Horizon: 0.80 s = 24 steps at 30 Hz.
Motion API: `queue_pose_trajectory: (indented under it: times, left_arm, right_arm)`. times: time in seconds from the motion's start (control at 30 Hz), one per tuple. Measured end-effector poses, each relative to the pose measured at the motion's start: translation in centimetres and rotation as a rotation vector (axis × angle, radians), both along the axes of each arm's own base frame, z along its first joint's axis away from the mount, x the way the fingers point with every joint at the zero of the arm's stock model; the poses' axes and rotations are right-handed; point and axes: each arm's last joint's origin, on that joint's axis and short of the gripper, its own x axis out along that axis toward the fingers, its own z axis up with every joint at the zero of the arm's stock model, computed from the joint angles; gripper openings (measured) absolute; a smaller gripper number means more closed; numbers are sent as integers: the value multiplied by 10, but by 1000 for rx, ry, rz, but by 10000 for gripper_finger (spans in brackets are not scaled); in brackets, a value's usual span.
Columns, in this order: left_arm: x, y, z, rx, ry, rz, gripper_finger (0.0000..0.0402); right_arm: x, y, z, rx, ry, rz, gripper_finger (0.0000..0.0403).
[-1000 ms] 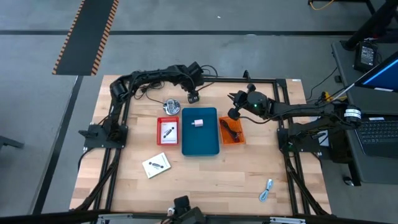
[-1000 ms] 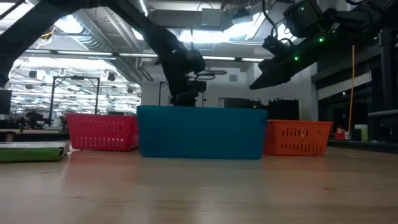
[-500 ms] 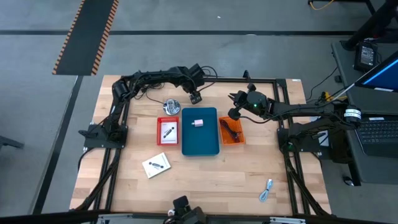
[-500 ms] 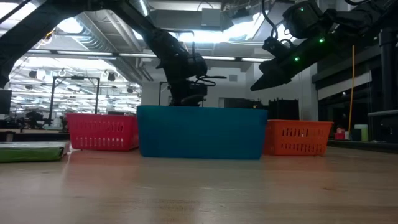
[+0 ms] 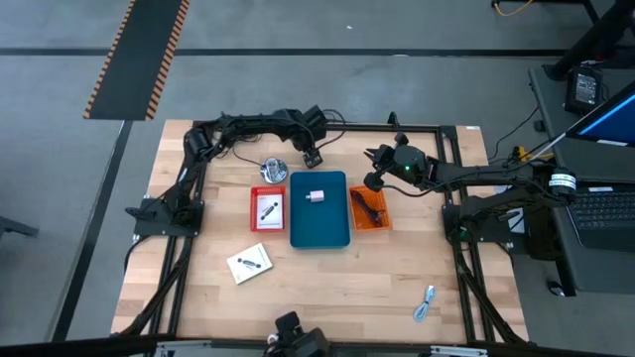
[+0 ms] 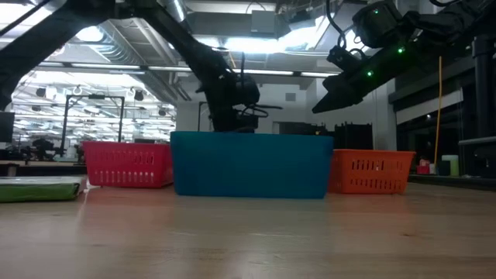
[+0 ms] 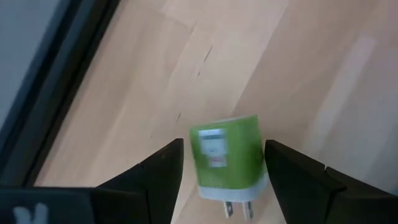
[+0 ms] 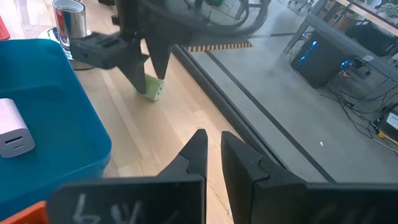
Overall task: Pick and place items into bin
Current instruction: Put the green charger adapter into the blue bin
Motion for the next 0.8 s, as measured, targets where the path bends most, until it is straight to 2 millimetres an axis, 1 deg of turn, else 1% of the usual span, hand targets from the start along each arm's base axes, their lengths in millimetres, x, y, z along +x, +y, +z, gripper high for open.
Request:
queue_pose_trajectory:
  times: [0.1, 0.4, 0.5, 0.7, 0.8]
  left_arm:
    - [0, 2, -4, 27, 24, 14, 219]
    - [0, 3, -5, 50, 40, -1, 215]
    - [0, 3, -5, 50, 40, -2, 199]
    - [0, 3, -5, 48, 38, 5, 138]
    - [0, 3, -5, 50, 39, -1, 135]
  right_arm:
    - [0, 0, 0, 0, 0, 0, 28]
    - [0, 0, 0, 0, 0, 1, 28]
    - [0, 0, 0, 0, 0, 0, 28]
    - [0, 0, 0, 0, 0, 1, 28]
    - [0, 0, 0, 0, 0, 1, 28]
